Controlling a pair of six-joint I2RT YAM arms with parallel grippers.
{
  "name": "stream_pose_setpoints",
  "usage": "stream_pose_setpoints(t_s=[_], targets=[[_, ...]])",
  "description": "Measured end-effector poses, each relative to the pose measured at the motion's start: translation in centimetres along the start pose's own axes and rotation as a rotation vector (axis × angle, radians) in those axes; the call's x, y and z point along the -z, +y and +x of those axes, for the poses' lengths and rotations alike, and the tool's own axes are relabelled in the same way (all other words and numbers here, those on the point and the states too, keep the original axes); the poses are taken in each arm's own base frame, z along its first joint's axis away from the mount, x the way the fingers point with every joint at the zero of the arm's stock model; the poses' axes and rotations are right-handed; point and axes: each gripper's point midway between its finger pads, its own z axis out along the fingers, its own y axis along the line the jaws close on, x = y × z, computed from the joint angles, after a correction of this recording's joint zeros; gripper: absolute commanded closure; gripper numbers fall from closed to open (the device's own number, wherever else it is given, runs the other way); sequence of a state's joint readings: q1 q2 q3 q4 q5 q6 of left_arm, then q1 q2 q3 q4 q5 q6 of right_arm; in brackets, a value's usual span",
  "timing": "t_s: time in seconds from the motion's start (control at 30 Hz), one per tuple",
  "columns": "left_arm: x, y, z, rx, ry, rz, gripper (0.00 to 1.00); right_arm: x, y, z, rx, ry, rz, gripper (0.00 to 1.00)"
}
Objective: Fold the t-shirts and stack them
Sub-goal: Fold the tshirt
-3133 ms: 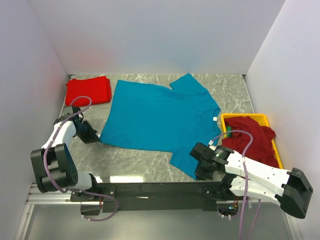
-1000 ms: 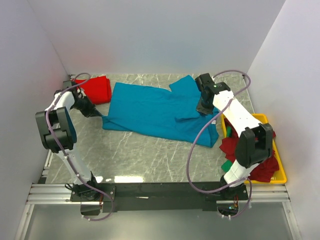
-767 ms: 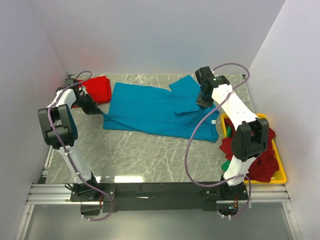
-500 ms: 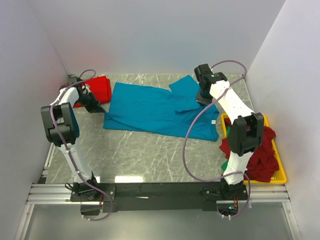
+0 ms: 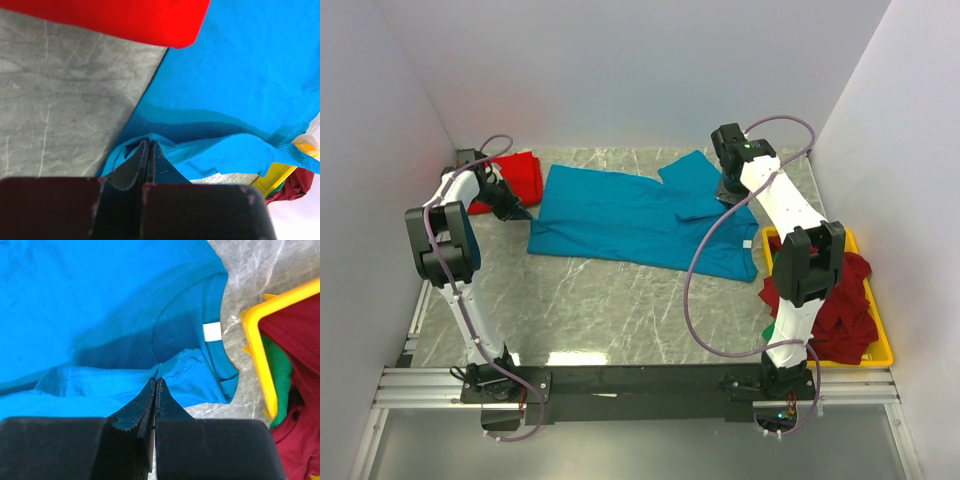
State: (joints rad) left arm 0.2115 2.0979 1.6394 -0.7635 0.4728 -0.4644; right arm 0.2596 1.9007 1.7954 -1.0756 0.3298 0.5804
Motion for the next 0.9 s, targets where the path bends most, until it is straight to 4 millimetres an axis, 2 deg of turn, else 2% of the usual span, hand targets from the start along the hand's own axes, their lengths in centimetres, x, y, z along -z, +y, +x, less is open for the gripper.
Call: stream_pose_setpoints(t_s=[0.2, 0.3, 0.33, 0.4, 0.43, 0.5, 0.53, 0.6, 0.73, 0.9], targets=[[-1.1, -0.2, -0.2, -0.005, 0.017, -0.001, 0.98, -0.1, -0.3, -0.1, -0.002, 0.006, 0.008, 1.0], [-1.6, -0.7, -0.6, -0.023, 0.017, 0.004, 0.86, -0.3, -0.2, -0.2, 0.001, 0.007, 0.009, 1.0], [-1.8, -0.9, -0.7, -0.032, 0.016, 0.006, 0.76, -0.4, -0.1, -0.4, 0.001, 0.006, 0.008, 1.0], [-2.0, -1.3, -0.7, -0.045, 0.017, 0.008, 0.64, -0.6, 0.1, -0.6, 0.006, 0.005, 0.008, 1.0], [-2.0, -1.6, -0.7, -0.051, 0.015, 0.01, 0.52, -0.7, 0.2, -0.8, 0.007, 0.005, 0.007, 0.97], [-2.0, -2.0, -0.9, -0.067, 0.008, 0.012, 0.45, -1.0, 0.5, -1.2, 0.009, 0.001, 0.006, 0.79], [-2.0, -2.2, -1.0, -0.071, 0.003, 0.008, 0.4, -1.3, 0.6, -1.4, 0.008, 0.001, 0.007, 0.62], [-2.1, -2.1, -1.0, -0.08, -0.004, -0.007, 0.36, -1.9, 0.7, -1.6, 0.013, 0.007, 0.012, 0.49], [-2.1, -0.7, -0.3, -0.079, -0.018, -0.063, 0.33, -2.8, 0.4, -1.6, 0.023, 0.021, 0.017, 0.44], [-0.2, 1.7, 2.1, -0.072, -0.038, -0.17, 0.32, -2.9, 0.6, -1.2, 0.018, 0.018, -0.011, 0.44]])
